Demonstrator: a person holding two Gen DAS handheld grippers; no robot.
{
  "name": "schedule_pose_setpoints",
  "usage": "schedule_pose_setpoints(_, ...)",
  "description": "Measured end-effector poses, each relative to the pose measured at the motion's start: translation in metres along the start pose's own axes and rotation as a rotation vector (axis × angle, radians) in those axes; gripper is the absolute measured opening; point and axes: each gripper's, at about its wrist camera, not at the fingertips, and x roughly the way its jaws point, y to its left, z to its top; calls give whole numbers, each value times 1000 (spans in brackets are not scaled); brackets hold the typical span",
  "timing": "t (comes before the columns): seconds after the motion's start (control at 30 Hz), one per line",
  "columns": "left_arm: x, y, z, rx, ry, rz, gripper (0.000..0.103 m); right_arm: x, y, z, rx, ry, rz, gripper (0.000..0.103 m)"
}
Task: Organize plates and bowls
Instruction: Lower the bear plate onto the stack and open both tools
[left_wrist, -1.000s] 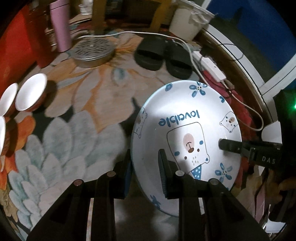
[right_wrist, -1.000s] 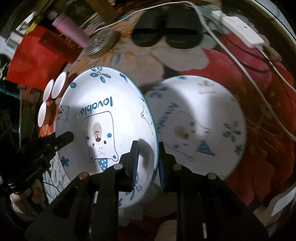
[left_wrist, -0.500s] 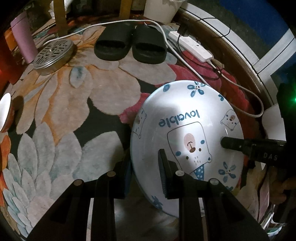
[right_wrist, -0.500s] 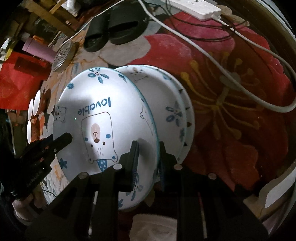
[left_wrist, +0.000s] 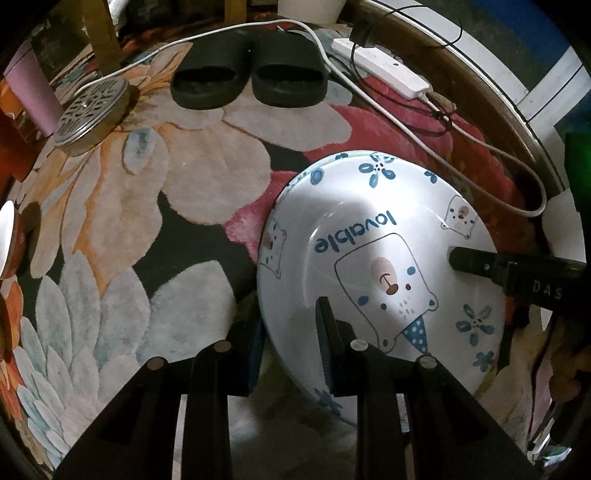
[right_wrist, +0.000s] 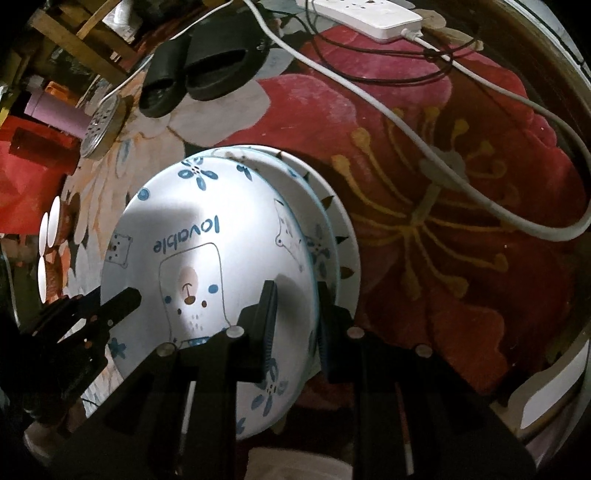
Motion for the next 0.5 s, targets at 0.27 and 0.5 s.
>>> schedule_pose_setpoints(0.27, -4, -9, 7, 5, -21, -24, 83, -1, -3, 6, 19, -40, 4, 23)
schedule_pose_setpoints(0.5, -15, -4, 11, -39, -57, -35, 101, -2, 0, 6, 30, -40, 87, 54)
